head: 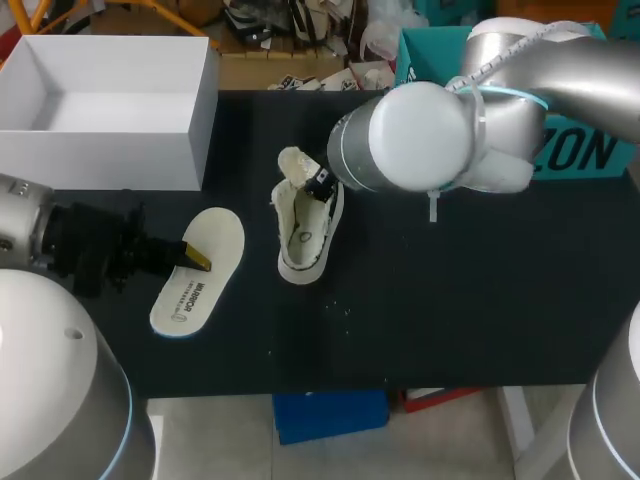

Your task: Take the shoe out of the shoebox, open the shoe tongue, remove and reinsert the insole, then place the shoe into the shoebox

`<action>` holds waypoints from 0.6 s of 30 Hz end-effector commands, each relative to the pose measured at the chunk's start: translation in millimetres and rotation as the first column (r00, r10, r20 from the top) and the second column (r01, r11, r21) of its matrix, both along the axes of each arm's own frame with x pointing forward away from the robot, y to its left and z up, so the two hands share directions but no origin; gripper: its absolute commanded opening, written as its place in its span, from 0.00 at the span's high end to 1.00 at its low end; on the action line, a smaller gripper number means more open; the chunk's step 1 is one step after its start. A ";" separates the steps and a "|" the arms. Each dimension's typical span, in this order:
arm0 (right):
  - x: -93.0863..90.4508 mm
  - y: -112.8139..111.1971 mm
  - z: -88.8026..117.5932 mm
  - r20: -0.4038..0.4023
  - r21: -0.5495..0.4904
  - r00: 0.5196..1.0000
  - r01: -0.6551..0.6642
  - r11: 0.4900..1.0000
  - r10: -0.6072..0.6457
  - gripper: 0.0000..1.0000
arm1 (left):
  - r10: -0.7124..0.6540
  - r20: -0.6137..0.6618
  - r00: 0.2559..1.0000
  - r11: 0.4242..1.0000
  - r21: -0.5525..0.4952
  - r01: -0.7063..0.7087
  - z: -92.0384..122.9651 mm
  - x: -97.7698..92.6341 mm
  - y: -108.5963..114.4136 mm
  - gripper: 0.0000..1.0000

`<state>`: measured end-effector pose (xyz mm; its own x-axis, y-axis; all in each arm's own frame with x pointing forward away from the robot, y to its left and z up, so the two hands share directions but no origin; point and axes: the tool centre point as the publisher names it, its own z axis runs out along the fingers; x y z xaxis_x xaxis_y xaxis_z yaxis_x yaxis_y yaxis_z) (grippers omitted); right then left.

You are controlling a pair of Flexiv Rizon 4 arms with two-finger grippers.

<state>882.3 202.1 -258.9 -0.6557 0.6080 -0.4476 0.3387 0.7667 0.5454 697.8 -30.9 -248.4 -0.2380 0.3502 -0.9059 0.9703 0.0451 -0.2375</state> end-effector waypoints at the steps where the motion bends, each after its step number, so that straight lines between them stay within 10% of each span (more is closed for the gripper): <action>1: -39.7 -26.7 20.3 0.030 0.026 0.999 -0.017 1.000 0.016 0.00 | 0.000 0.001 1.000 1.000 0.004 0.000 0.8 -0.7 0.2 1.00; 18: -116.3 -65.1 29.5 -0.020 0.044 0.990 -0.136 0.990 0.137 0.00 | 0.000 0.001 1.000 1.000 0.004 0.000 0.8 -0.7 0.2 1.00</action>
